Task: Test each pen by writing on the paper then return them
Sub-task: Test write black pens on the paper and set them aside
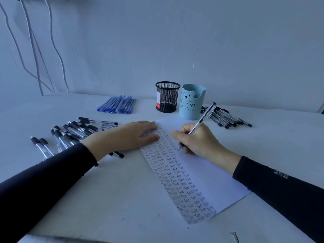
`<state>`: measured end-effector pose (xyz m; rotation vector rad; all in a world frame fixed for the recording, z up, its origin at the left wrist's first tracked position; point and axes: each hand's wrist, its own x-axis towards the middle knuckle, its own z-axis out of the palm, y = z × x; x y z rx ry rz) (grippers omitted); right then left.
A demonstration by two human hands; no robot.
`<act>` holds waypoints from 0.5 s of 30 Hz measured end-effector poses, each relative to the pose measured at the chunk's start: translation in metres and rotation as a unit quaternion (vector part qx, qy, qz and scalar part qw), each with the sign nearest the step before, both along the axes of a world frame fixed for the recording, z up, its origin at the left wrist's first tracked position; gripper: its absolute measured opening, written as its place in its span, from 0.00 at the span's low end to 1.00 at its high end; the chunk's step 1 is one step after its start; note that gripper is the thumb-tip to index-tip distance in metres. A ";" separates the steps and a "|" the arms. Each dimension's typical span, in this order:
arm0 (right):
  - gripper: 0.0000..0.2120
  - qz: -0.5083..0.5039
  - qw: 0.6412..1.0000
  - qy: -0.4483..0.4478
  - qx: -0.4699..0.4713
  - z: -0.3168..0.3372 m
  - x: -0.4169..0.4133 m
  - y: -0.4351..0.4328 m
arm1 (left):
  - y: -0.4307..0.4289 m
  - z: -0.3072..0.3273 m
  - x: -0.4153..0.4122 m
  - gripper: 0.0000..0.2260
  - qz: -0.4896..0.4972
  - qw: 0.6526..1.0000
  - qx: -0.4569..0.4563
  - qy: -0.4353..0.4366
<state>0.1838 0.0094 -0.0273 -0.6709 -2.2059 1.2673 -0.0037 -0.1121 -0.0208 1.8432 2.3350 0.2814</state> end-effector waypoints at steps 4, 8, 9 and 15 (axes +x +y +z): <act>0.17 0.010 1.000 -0.005 0.001 -0.002 0.000 0.000 | 0.000 0.000 0.000 0.29 -0.001 1.000 -0.002 -0.001; 0.16 0.017 0.999 -0.008 0.026 -0.001 0.000 -0.001 | 0.000 0.001 0.001 0.29 -0.001 1.000 0.001 -0.006; 0.16 0.017 0.999 -0.008 0.026 -0.002 0.000 -0.001 | 0.000 0.001 0.001 0.29 -0.001 1.000 0.001 -0.006; 0.19 0.020 0.999 -0.013 0.027 -0.003 -0.002 -0.001 | 0.000 0.002 0.001 0.29 -0.005 1.000 -0.001 -0.001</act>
